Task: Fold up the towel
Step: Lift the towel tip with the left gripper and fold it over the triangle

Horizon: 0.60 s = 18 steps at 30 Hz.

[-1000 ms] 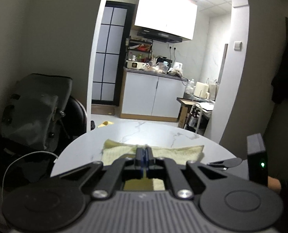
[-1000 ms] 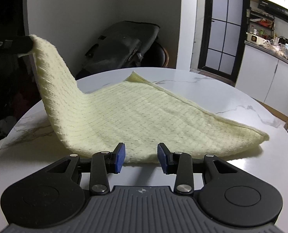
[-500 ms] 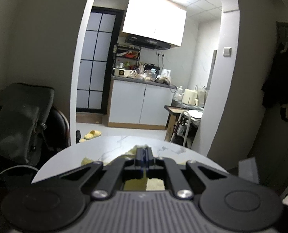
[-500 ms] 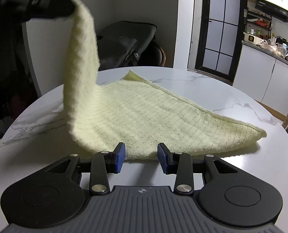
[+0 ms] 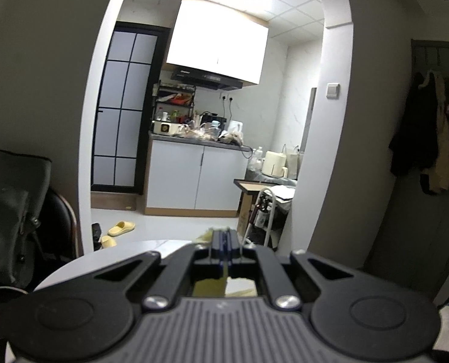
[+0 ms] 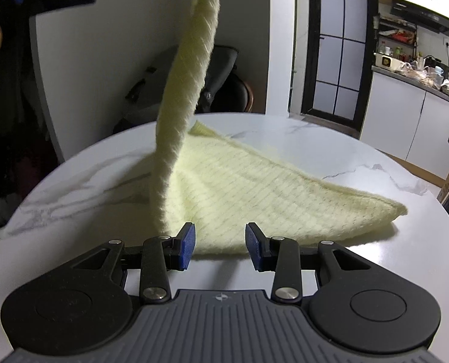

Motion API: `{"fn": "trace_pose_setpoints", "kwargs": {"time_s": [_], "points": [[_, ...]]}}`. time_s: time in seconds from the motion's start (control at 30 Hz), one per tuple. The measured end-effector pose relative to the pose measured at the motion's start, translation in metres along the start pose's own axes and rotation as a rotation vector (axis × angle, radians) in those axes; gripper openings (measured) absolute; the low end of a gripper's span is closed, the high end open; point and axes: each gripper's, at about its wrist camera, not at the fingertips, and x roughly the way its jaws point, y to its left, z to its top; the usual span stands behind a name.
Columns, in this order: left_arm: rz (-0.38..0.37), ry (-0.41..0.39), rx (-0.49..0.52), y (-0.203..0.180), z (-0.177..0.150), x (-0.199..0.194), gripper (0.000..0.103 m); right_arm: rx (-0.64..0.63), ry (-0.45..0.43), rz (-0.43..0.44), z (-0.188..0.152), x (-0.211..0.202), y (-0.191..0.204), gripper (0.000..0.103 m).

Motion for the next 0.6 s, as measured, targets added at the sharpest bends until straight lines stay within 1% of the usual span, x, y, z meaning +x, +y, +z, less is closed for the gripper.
{"fn": "trace_pose_setpoints", "kwargs": {"time_s": [0.07,0.17,0.43,0.6], "points": [[-0.008,-0.003,0.005,-0.003,0.002,0.005,0.002,0.009,0.011,-0.016,0.000,0.003,-0.004,0.041],[-0.017,-0.006,0.013,-0.008,0.004,0.013,0.002,0.012,0.036,-0.018,-0.001,0.007,-0.006,0.041],[-0.066,0.004,0.040,-0.022,0.004,0.034,0.002,0.016,0.045,-0.003,-0.003,0.007,-0.009,0.041],[-0.085,0.019,0.069,-0.033,0.003,0.050,0.002,0.031,0.048,-0.013,-0.004,0.005,-0.012,0.041]]}}
